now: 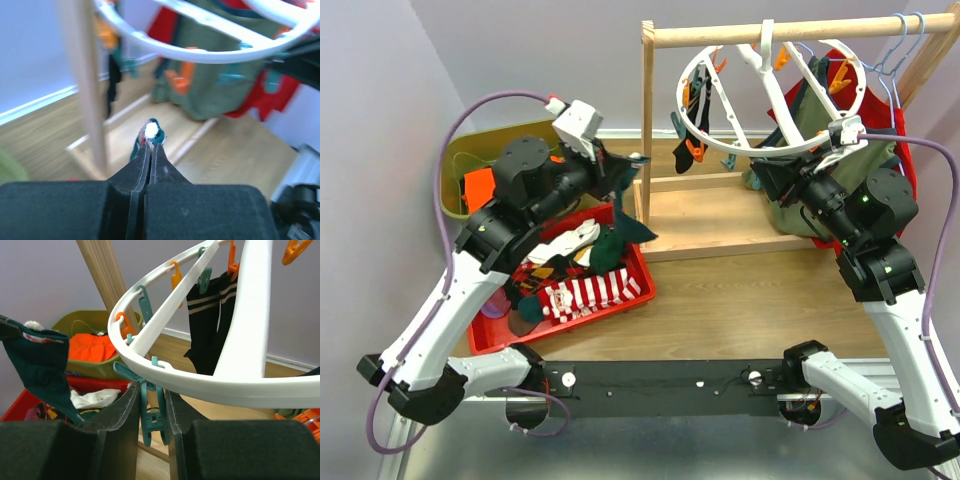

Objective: Clip the socks to the hanger
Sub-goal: Pick up the sock from the bin, then clamp the sock onto the hanger.

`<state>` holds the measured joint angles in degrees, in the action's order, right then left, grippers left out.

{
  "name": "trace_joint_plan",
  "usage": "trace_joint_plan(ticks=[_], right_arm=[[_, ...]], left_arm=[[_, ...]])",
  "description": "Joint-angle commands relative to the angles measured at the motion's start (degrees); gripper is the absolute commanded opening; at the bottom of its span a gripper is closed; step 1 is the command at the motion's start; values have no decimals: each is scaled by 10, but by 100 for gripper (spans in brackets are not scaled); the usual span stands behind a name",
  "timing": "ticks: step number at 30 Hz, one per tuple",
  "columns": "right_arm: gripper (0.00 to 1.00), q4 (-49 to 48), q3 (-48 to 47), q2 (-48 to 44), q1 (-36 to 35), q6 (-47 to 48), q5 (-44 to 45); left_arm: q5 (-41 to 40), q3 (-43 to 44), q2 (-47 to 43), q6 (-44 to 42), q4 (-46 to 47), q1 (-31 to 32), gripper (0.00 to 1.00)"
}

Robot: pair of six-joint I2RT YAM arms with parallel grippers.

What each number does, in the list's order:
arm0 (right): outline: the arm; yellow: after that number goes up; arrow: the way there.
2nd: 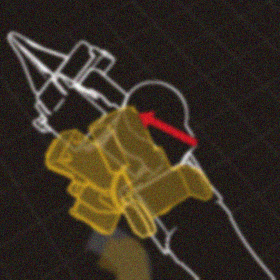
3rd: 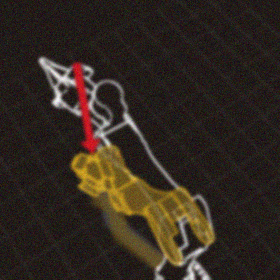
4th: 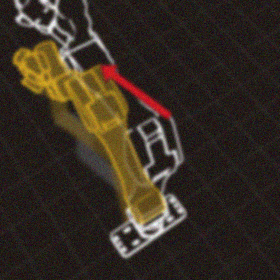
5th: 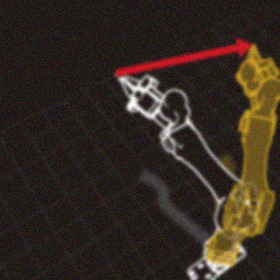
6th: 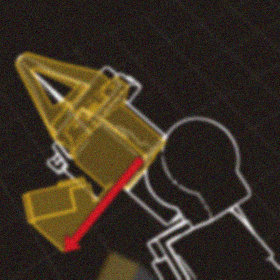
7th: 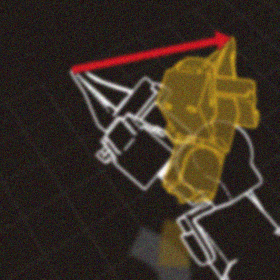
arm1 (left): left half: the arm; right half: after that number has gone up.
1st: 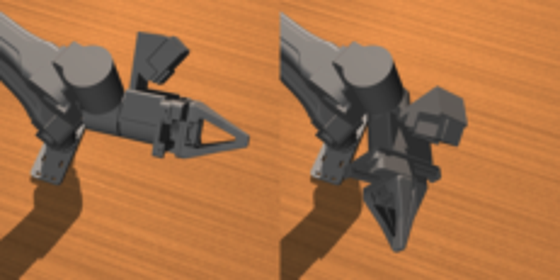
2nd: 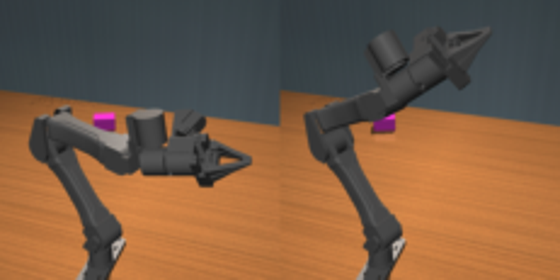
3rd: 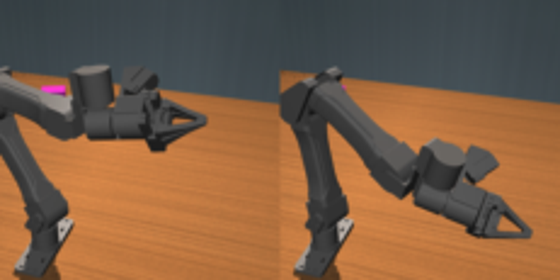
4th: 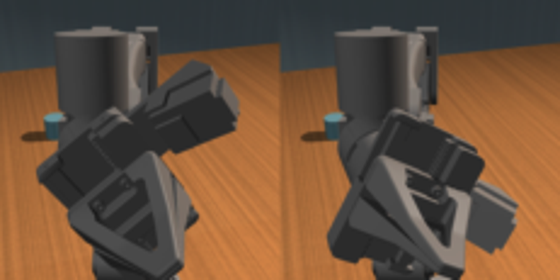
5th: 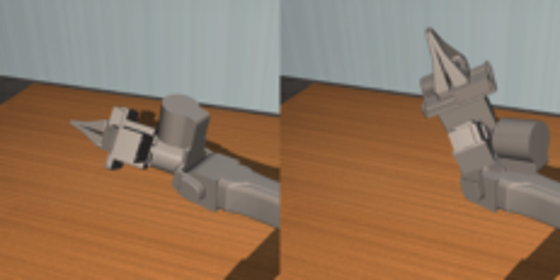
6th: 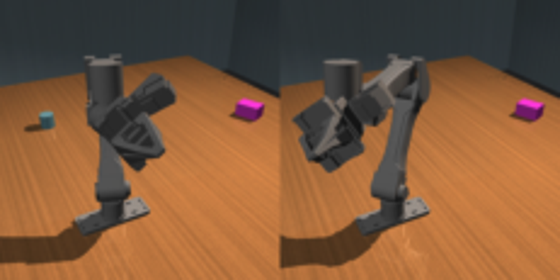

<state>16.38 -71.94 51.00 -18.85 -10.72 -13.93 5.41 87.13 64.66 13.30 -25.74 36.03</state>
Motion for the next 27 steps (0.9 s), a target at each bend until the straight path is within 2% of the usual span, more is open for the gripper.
trace_joint_plan(ticks=[1,3,7,17,27], right_arm=[[15,-3,-11,-1,-2,-18,-33],[15,-8,-9,-1,-1,-23,-36],[15,-22,-1,-1,-2,-33,-43],[15,-50,10,-1,-2,-56,-69],[15,-74,28,-7,-2,-65,-91]], left_arm=[[91,-26,32,34,102,64,0],[100,-49,47,53,163,94,0],[147,-89,73,87,275,114,0],[164,-64,154,106,346,133,0],[183,-68,169,149,408,134,0]])
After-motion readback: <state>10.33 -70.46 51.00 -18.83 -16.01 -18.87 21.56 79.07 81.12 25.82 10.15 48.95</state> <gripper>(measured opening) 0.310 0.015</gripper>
